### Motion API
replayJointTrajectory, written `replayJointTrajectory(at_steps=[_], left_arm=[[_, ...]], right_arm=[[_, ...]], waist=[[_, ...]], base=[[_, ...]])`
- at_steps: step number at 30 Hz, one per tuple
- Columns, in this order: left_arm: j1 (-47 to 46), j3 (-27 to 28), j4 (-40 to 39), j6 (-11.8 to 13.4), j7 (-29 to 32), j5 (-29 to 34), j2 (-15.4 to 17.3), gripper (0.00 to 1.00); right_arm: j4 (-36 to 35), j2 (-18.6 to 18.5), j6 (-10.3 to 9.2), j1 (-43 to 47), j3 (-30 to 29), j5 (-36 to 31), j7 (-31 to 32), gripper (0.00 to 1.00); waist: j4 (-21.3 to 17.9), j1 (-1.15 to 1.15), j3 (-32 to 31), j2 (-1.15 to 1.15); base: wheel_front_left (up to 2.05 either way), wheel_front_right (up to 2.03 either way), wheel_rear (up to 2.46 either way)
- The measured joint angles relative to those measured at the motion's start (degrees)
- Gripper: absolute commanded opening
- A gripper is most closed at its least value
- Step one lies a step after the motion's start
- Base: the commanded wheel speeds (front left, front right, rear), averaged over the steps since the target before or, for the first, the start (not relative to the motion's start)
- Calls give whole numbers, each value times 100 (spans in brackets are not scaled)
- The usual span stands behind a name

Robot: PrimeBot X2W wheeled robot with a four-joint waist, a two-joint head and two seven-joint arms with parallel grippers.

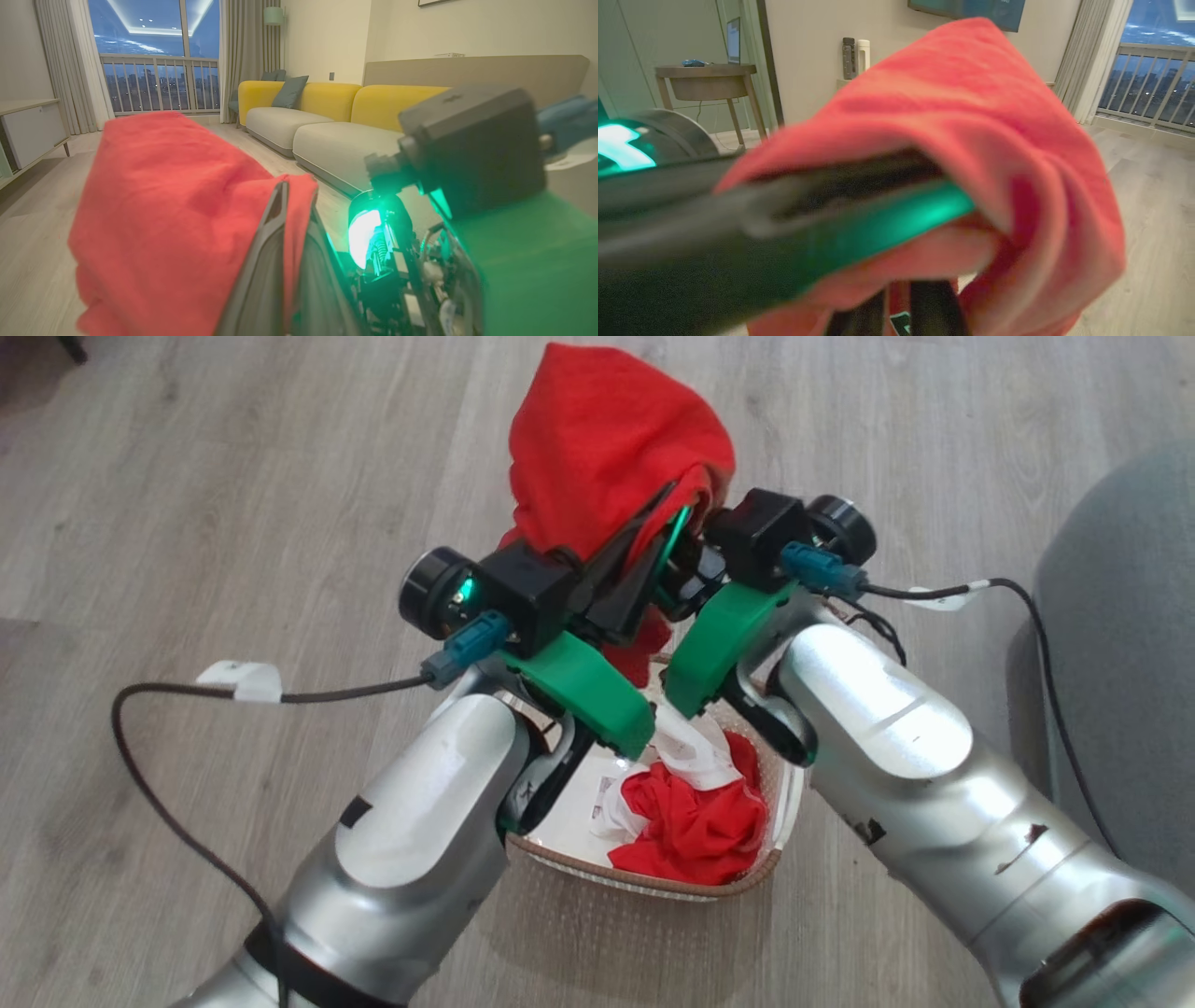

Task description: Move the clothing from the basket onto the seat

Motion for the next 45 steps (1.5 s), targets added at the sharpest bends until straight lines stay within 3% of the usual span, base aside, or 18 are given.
replayJointTrajectory(at_steps=[1, 2, 3, 4, 5, 11, 23, 34, 45], left_arm=[[0, 41, 2, 0, 0, 19, -1, 0], [1, 89, 1, 0, 0, 51, -2, 18], [1, 134, -7, 0, 0, 85, -1, 44], [1, 160, -21, -1, 0, 100, -1, 89], [2, 186, -31, -3, -1, 108, -3, 100], [68, 435, 10, -78, -1, 326, -4, 100], [261, 759, 379, -520, -25, 595, -3, 100], [538, 861, 740, -794, -25, 804, 8, 100], [766, 742, 1007, -866, -25, 903, 29, 100]], right_arm=[[-2, 2, 0, 8, -70, -26, 0, 0], [-11, 2, 0, 15, -138, -60, 0, 0], [-38, 2, 0, 26, -222, -112, 0, 0], [-66, 3, 0, 36, -309, -165, 0, 0], [-104, 5, 0, 49, -410, -223, 0, 0], [-248, 7, 0, 303, -915, -570, 0, 0], [-631, -34, 0, 655, -1747, -816, 0, 0], [-1090, -112, 0, 1210, -2272, -918, 0, 0], [-1463, -91, 0, 1532, -2508, -962, 0, 0]], waist=[[-26, 0, 7, 0], [-53, 0, 14, 0], [-82, 0, 21, 0], [-110, 0, 28, 0], [-138, 0, 36, 0], [-336, 0, 50, 0], [-1005, 0, 112, 0], [-2015, 0, 117, 0], [-3269, 0, 62, 0]], base=[[0, 0, 0], [0, 0, 0], [0, 0, 0], [0, 0, 0], [0, 0, 0], [0, 0, 0], [0, 0, 0], [0, 0, 0], [0, 0, 0]])
